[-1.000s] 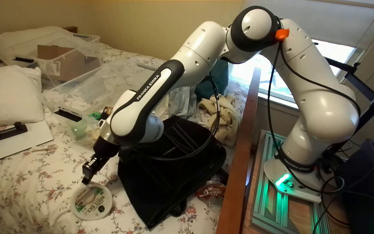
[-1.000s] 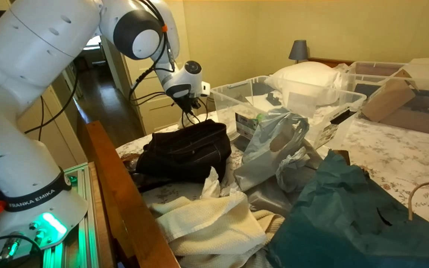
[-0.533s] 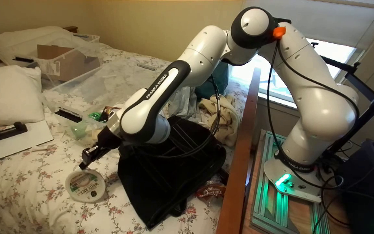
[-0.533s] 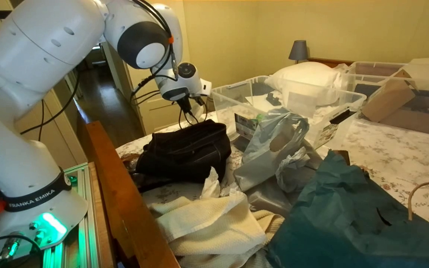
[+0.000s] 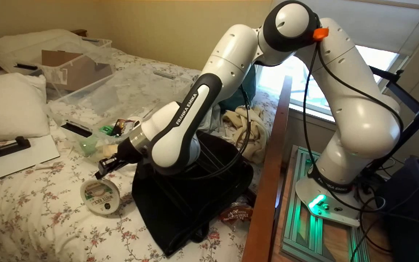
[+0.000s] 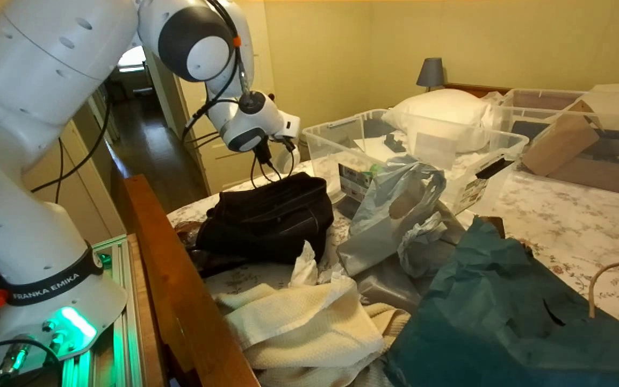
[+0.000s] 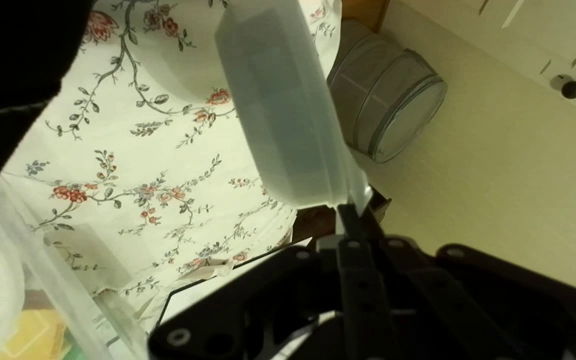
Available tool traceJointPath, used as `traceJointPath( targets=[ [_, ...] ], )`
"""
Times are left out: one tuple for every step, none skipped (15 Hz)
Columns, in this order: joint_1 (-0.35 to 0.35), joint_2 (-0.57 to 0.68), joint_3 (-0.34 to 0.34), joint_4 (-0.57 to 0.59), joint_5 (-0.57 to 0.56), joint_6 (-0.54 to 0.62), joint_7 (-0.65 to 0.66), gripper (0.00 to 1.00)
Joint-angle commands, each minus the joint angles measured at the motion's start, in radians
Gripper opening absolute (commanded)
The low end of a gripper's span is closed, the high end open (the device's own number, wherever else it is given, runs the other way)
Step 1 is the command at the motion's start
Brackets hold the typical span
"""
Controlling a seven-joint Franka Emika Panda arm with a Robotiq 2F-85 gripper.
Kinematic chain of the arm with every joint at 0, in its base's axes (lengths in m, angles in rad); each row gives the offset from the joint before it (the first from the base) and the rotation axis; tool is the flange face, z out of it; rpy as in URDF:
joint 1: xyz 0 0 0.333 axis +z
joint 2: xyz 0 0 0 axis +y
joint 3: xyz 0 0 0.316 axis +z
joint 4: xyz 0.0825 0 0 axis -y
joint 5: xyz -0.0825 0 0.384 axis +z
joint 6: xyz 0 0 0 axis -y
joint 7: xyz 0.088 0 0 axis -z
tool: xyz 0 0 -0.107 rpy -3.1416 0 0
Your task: Put the white bowl in the storage box
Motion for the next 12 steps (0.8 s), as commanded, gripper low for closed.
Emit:
traceJointPath(
  targets=[
    [0.095,-0.152,-0.096,-0.085,0.000,0.083,0.129,0.00],
    [0.118,-0.175,-0.117,-0.097,-0.002,0.096,0.146,0.00],
    [0.142,-0.195,-0.139,-0.105,-0.001,0.110,0.164,0.00],
    [0.162,-0.212,-0.158,-0.111,-0.007,0.118,0.180,0.00],
    [0.185,-0.227,-0.179,-0.115,-0.006,0.127,0.195,0.00],
    [0.209,-0.239,-0.202,-0.117,-0.007,0.147,0.210,0.00],
    [0.227,-0.246,-0.219,-0.116,-0.011,0.163,0.225,0.00],
    [0.239,-0.246,-0.230,-0.112,-0.019,0.187,0.244,0.00],
    [0.249,-0.218,-0.251,-0.084,-0.044,0.142,0.250,0.01],
    [0.263,-0.225,-0.263,-0.084,-0.042,0.155,0.259,0.01],
    [0.270,-0.229,-0.269,-0.085,-0.040,0.159,0.263,0.01],
    [0.272,-0.231,-0.271,-0.086,-0.040,0.160,0.264,0.01]
  ],
)
